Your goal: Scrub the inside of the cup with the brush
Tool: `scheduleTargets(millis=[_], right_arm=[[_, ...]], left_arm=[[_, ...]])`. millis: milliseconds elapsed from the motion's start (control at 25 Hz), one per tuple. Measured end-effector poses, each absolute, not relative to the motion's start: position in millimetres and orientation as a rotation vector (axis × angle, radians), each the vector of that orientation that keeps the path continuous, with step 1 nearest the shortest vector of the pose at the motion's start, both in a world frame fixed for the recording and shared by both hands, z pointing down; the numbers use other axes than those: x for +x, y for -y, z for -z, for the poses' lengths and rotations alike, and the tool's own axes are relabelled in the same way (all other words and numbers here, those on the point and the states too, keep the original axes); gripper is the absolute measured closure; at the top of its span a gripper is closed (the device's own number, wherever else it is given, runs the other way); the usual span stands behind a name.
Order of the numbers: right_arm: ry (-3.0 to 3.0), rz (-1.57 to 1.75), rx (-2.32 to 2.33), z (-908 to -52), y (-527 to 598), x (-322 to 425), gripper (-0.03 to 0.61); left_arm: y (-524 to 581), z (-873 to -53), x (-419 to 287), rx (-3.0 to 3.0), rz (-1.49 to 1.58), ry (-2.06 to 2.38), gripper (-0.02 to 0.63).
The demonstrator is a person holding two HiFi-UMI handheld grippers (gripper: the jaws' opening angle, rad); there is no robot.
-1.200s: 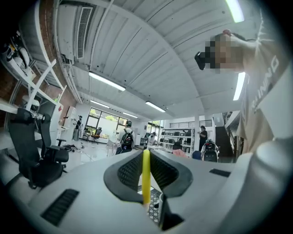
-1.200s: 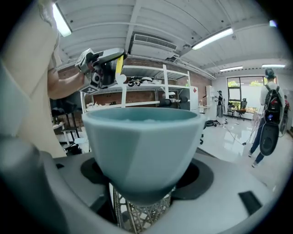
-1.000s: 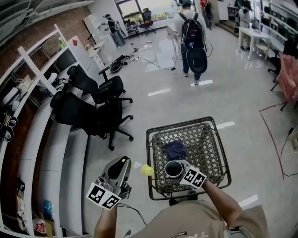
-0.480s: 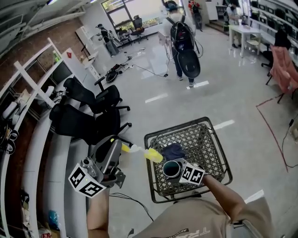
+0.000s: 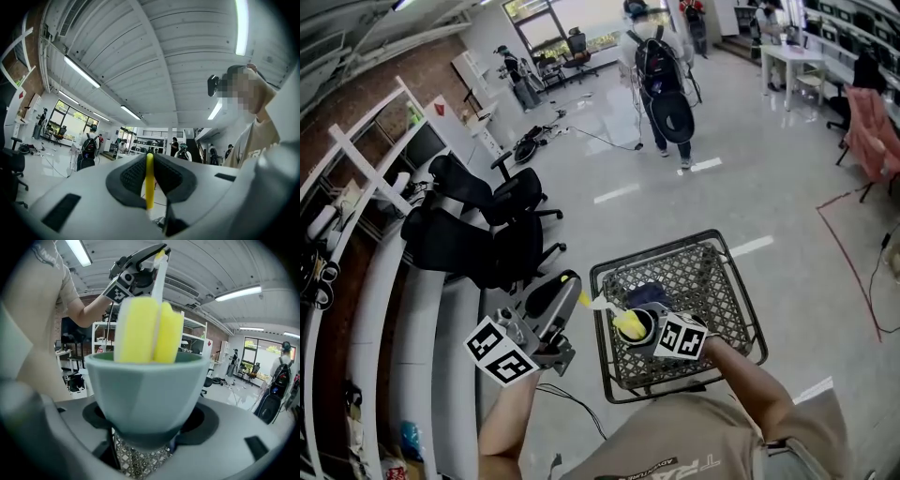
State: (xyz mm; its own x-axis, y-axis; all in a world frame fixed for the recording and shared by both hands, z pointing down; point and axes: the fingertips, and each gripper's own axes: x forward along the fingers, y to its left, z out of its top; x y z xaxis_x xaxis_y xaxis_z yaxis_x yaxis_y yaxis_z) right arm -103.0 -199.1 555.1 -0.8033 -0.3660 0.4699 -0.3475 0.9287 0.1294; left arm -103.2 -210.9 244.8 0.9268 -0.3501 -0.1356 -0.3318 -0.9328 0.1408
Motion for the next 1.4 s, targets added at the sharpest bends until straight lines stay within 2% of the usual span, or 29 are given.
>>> scheduleTargets(millis=[400, 1400], right_arm=[[2.584, 0.080, 0.447, -556.9, 180.2, -122.7, 0.195], [2.563, 0.020, 0.376, -578.7, 162.7, -140.3, 0.195]], left_arm=[[206.4, -289.3, -97.1, 2.921, 0.198, 0.549, 0.561], [208.9, -318.9, -97.5, 2.869, 0.196, 0.532, 0.561]])
